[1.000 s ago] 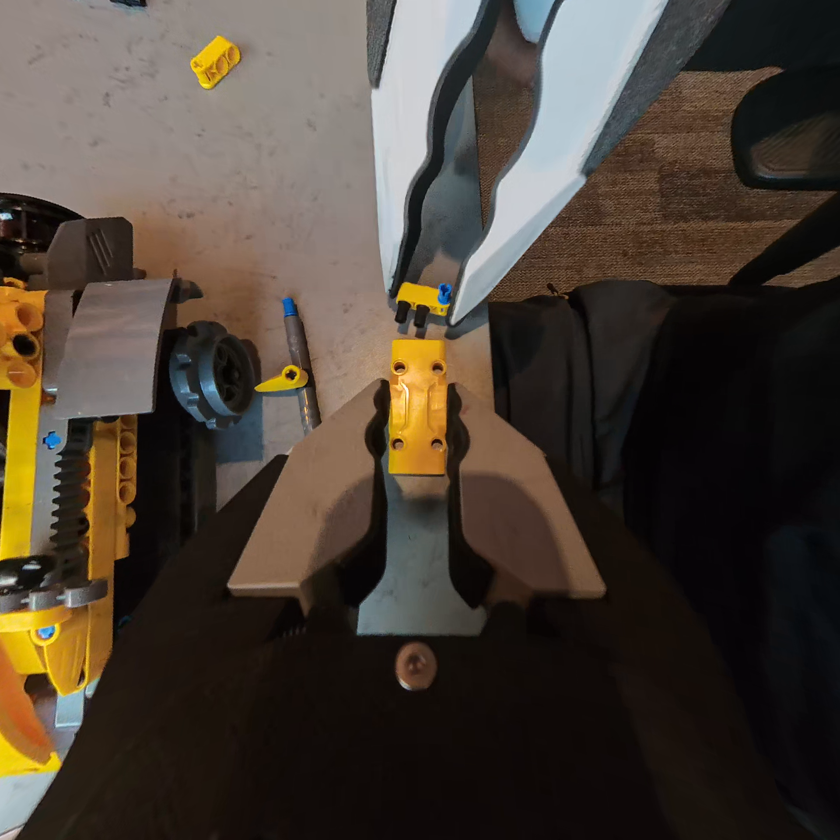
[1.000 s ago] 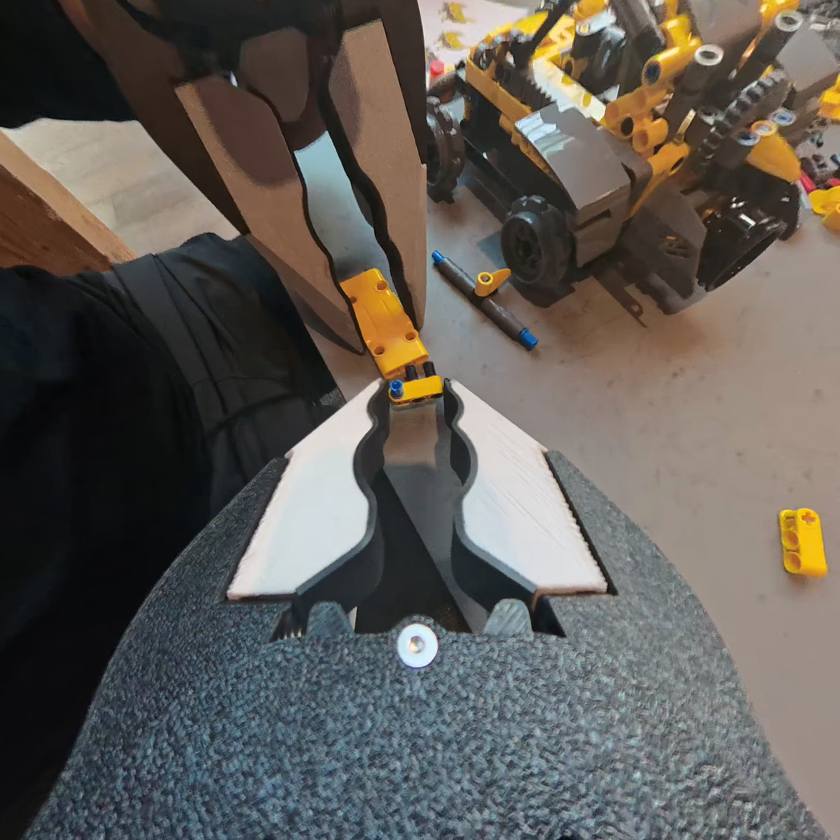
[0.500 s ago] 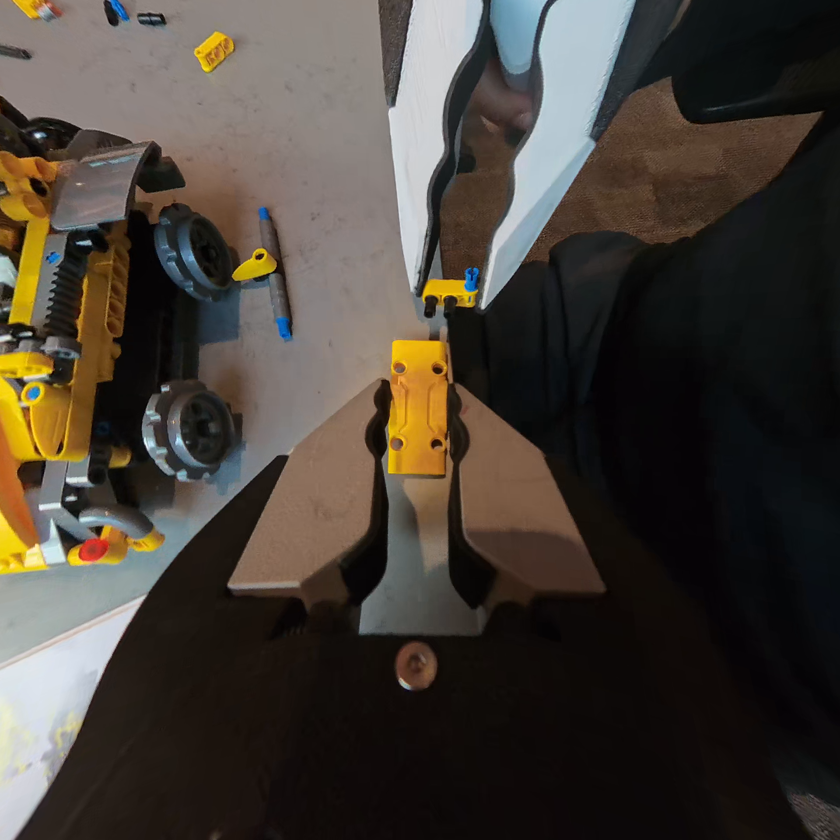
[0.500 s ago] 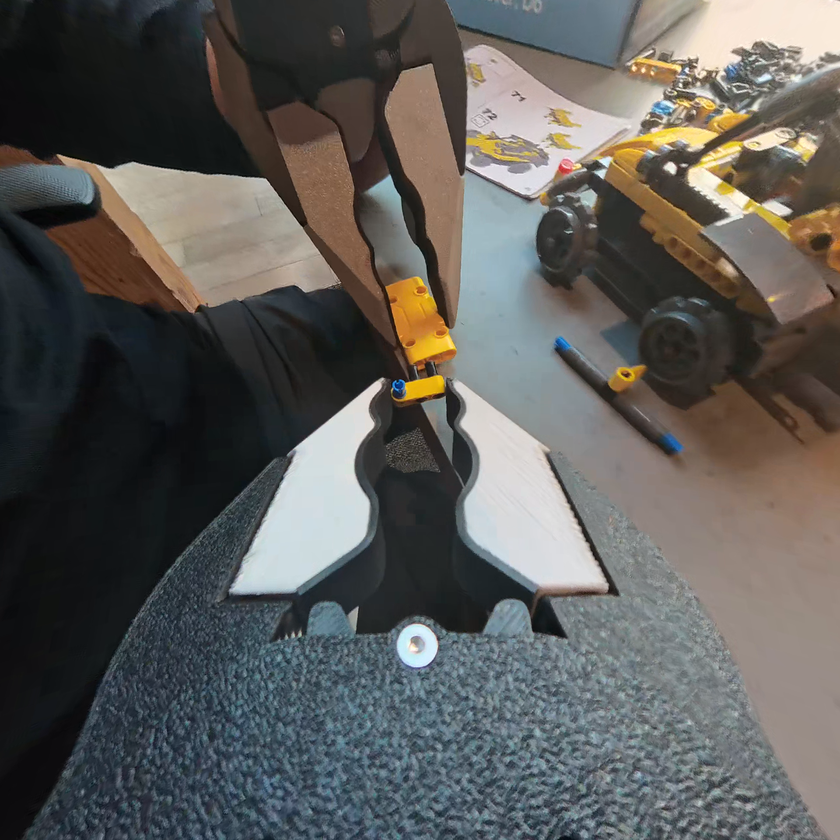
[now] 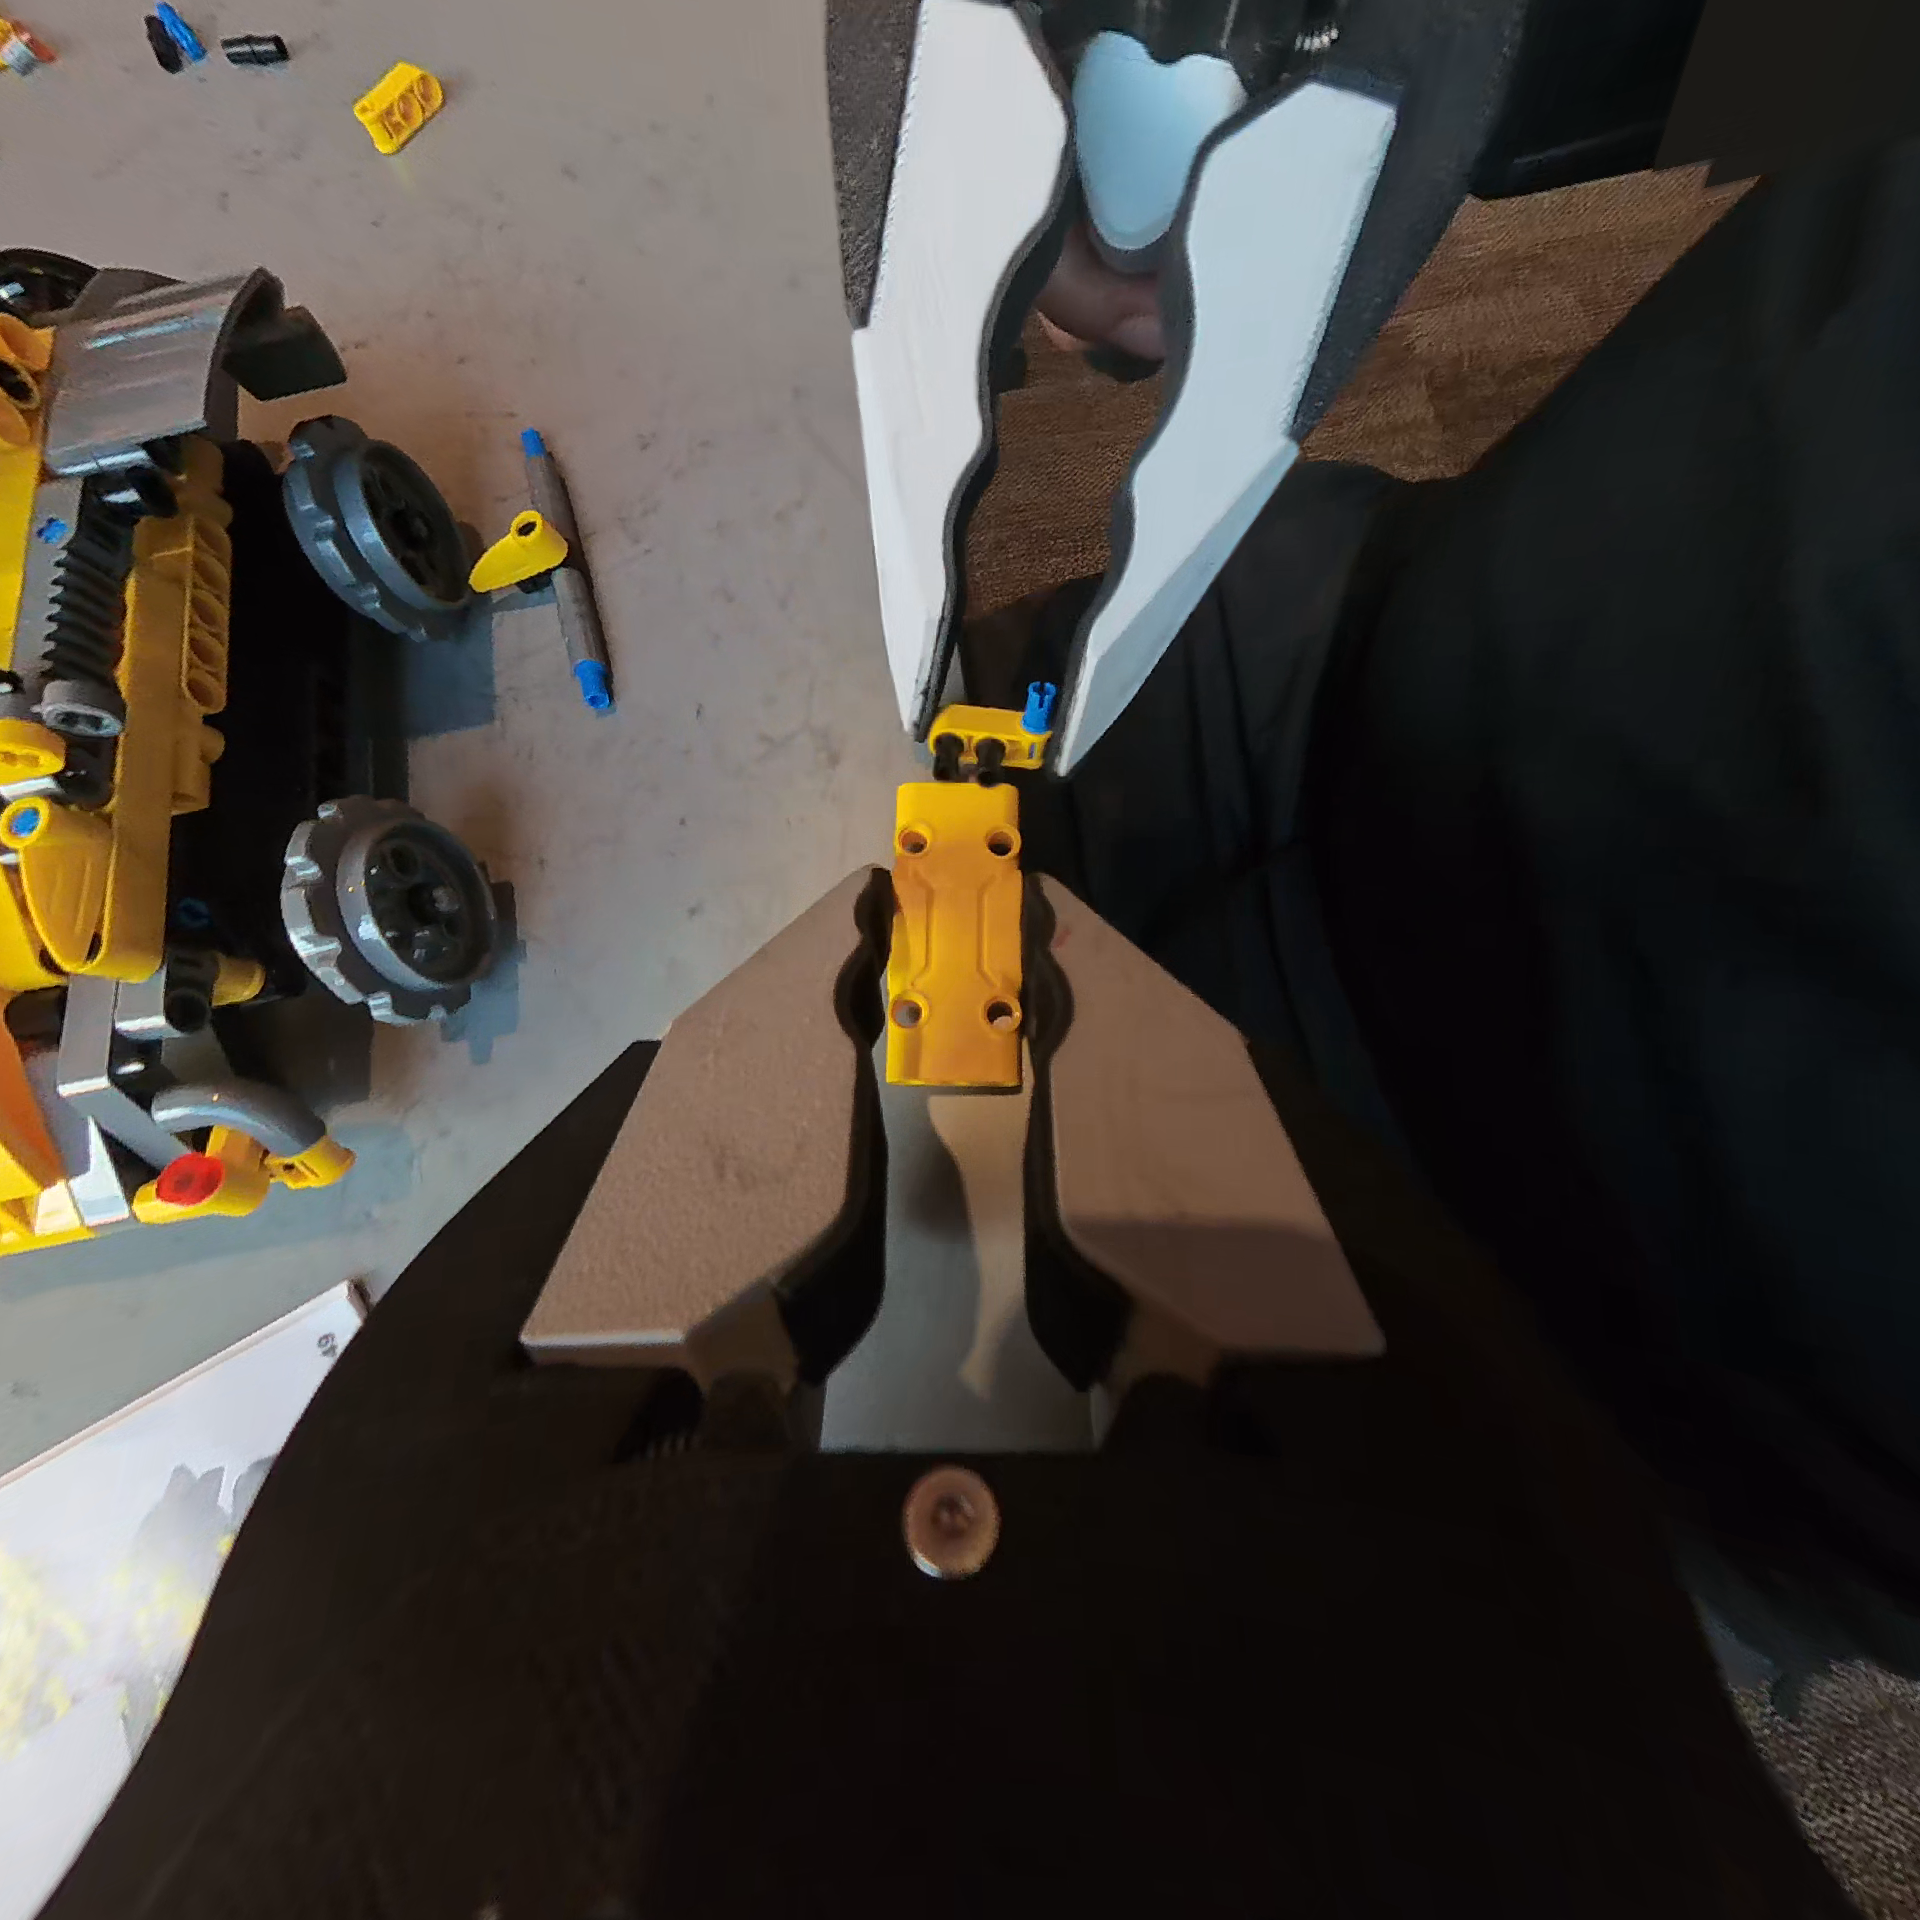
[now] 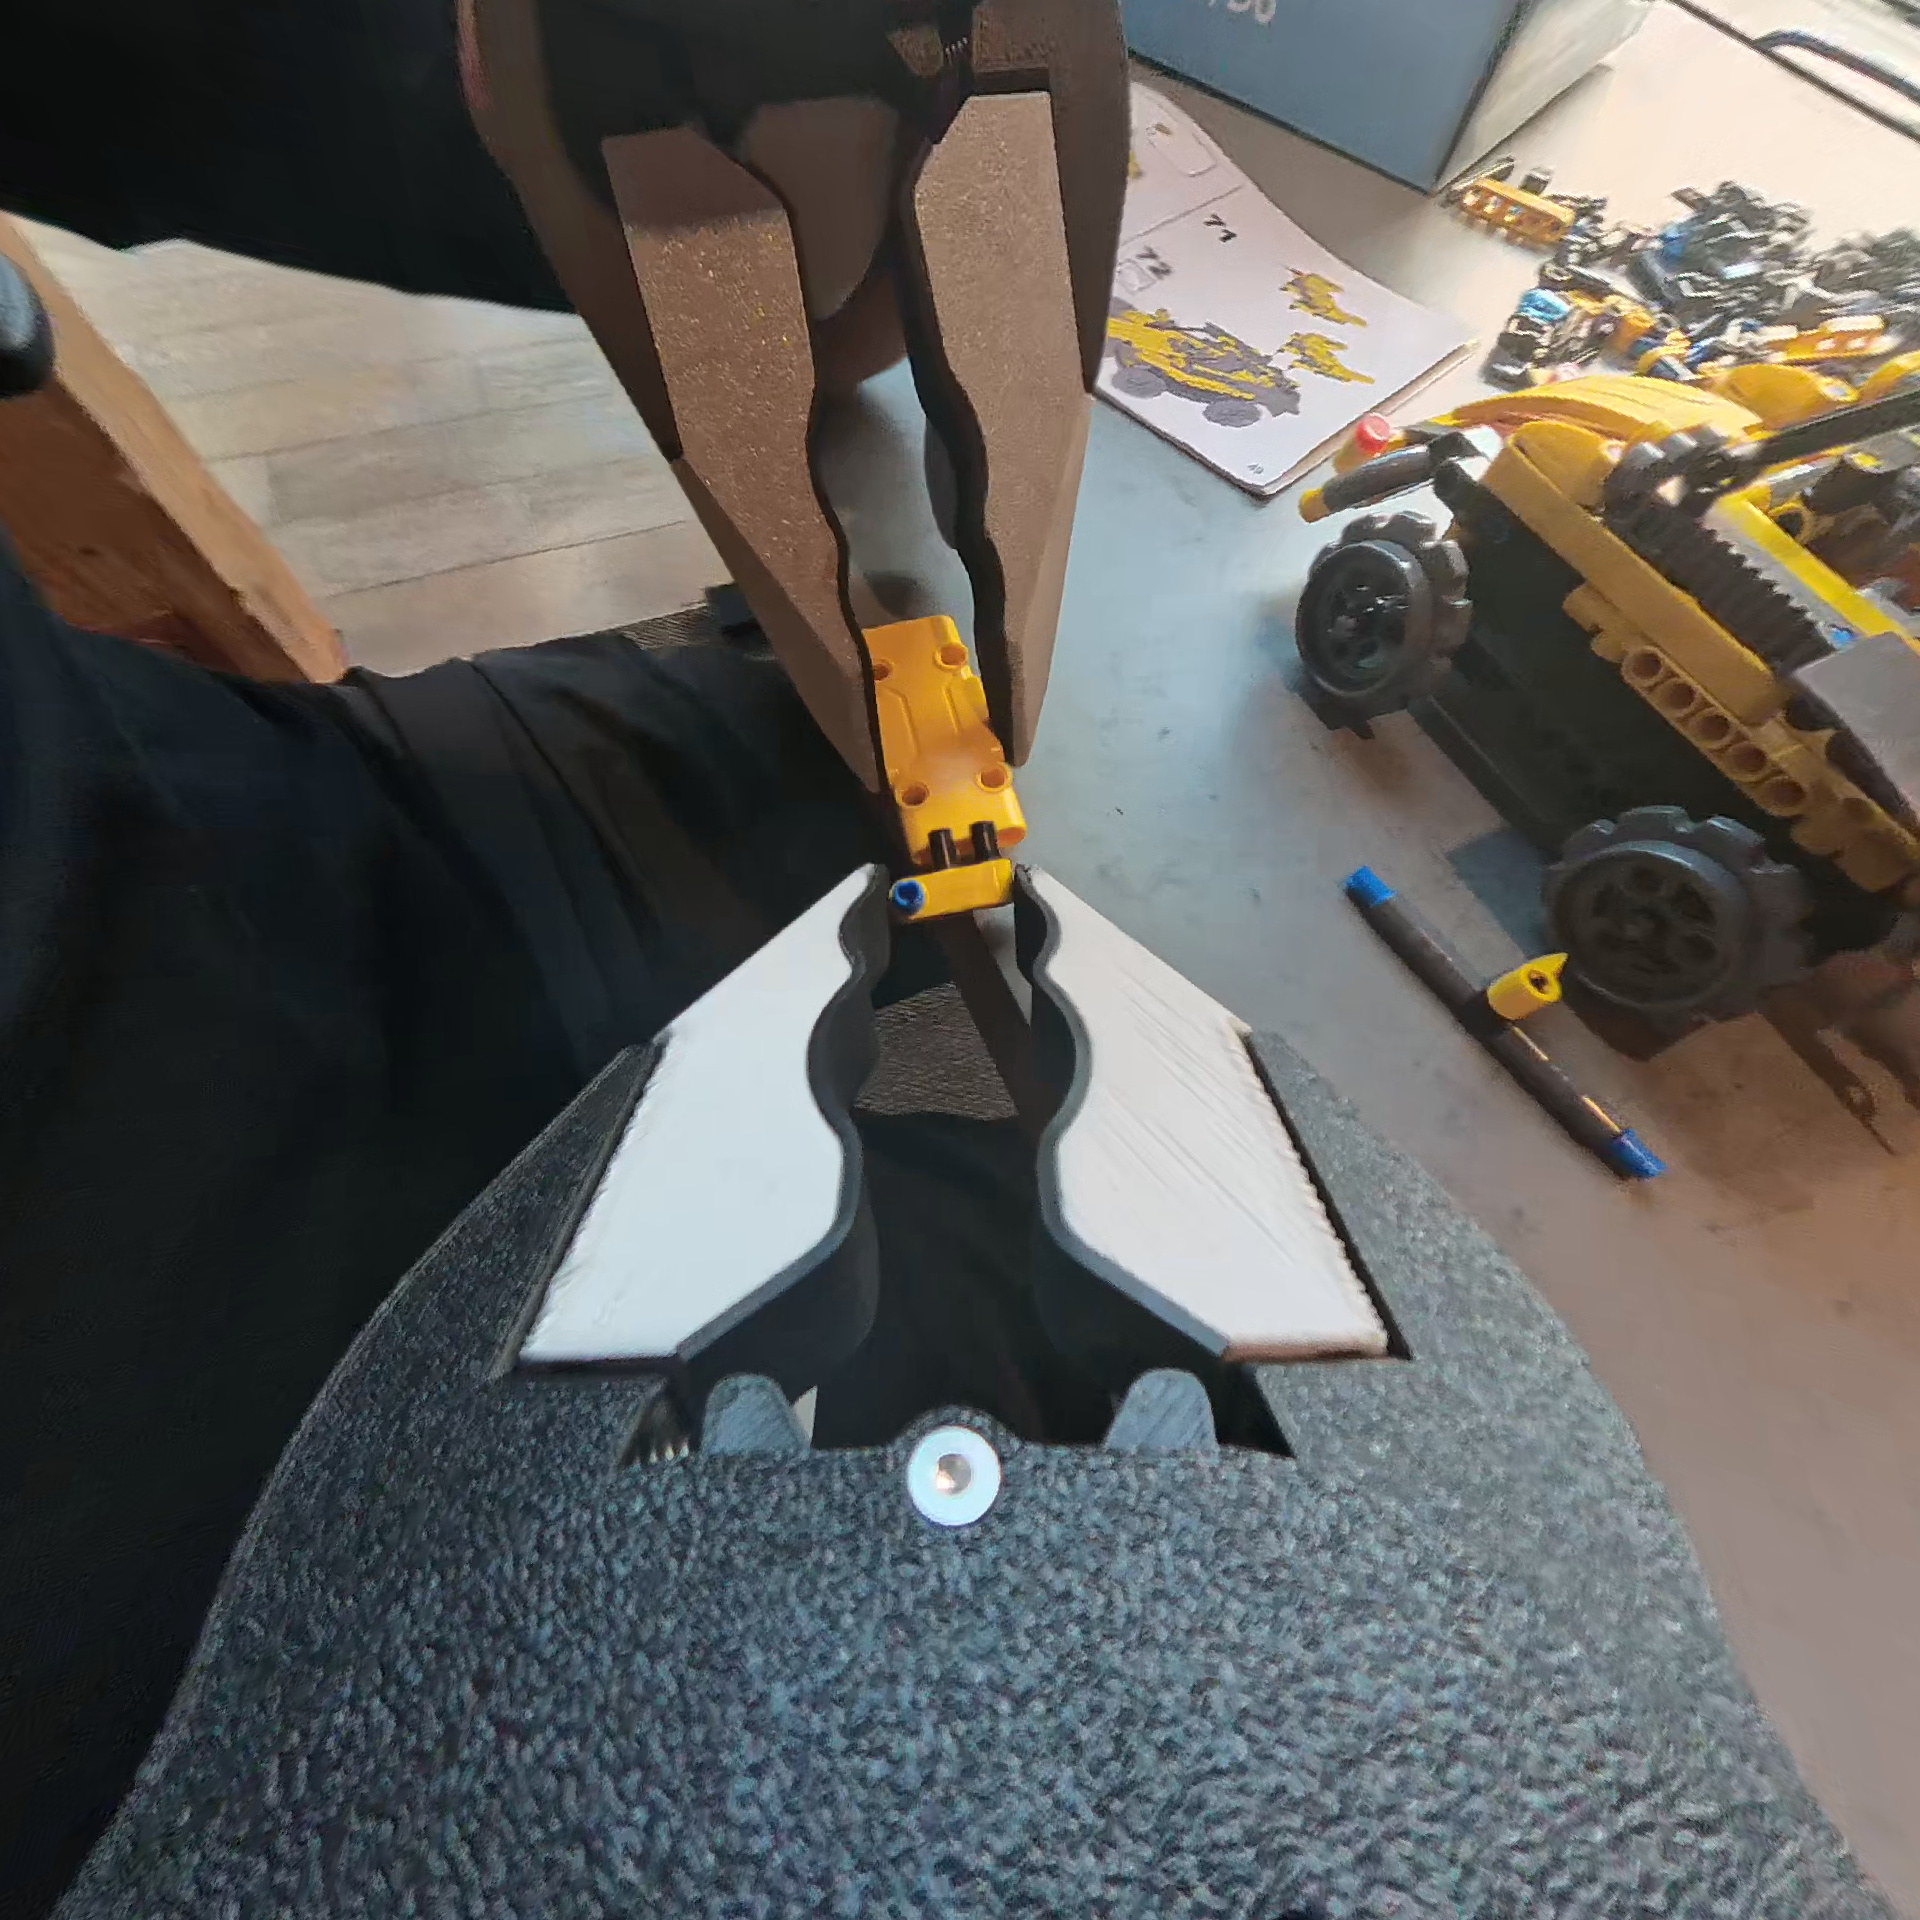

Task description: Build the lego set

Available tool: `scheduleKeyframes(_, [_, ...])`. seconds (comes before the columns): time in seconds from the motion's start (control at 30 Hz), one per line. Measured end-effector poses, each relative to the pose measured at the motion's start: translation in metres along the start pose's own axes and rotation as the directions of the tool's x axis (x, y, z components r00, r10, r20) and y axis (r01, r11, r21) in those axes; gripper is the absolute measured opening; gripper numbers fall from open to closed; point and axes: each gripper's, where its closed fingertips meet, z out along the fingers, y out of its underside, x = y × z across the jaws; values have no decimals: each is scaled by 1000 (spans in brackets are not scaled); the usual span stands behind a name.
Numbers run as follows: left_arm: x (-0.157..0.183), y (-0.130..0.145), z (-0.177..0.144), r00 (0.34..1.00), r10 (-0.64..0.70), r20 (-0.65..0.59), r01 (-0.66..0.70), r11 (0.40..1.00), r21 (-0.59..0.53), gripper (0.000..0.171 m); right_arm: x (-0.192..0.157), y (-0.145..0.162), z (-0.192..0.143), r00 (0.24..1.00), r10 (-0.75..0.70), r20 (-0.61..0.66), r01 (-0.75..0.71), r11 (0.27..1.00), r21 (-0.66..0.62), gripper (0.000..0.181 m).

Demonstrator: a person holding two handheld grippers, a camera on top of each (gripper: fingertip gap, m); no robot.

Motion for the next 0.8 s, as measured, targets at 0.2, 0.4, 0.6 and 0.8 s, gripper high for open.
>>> scheduleKeyframes(0.2, [4, 10, -10, 993, -75, -92, 75, 997, -1, 22, -5, -5, 10, 999, -30, -34, 29, 999, -16, 24])
scheduleKeyframes(0.4, [-1, 13, -12, 994, -77, -80, 77, 997, -2, 22, -2, -7, 14, 999, 3, -47, -5, 999, -44, 23])
scheduleKeyframes(0.6, [-1, 13, -13, 994, -66, -87, 66, 998, -1, 22, -1, -7, 15, 999, 5, -51, -9, 998, -66, 23])
scheduleKeyframes(0.8, [-2, 14, -14, 995, -68, -67, 68, 998, -2, 22, 0, -8, 16, 997, 53, -54, -58, 993, -107, 23])
